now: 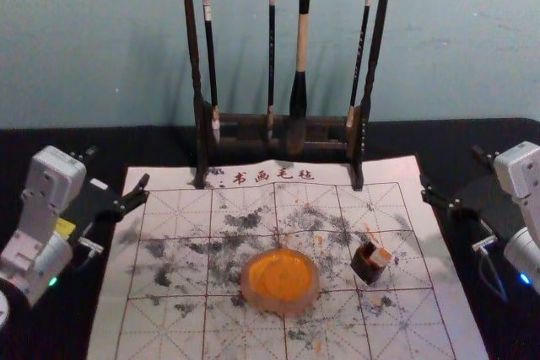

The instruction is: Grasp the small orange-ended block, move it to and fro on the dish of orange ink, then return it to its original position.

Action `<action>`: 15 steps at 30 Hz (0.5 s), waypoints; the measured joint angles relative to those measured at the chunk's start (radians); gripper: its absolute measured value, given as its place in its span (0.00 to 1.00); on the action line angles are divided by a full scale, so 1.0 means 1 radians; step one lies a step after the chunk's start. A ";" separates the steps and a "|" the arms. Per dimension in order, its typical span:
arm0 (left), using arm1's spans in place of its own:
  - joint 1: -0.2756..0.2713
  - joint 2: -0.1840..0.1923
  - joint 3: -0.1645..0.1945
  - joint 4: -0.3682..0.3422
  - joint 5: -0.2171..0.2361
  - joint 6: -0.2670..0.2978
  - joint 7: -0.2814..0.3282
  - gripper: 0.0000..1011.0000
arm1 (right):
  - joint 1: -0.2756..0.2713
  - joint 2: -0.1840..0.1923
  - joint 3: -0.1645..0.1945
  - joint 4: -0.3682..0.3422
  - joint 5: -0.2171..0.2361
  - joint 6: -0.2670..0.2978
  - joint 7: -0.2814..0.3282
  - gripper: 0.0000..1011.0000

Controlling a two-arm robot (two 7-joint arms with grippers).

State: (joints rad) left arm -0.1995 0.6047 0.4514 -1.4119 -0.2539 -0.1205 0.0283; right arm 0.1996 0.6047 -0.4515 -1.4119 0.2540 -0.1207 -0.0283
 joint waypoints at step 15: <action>0.000 0.000 0.000 0.000 0.000 0.000 0.000 0.99 | 0.000 0.000 0.000 0.000 0.000 0.000 0.000 0.99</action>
State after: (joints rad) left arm -0.1995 0.6047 0.4514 -1.4120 -0.2539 -0.1205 0.0283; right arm 0.1996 0.6047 -0.4514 -1.4119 0.2539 -0.1206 -0.0283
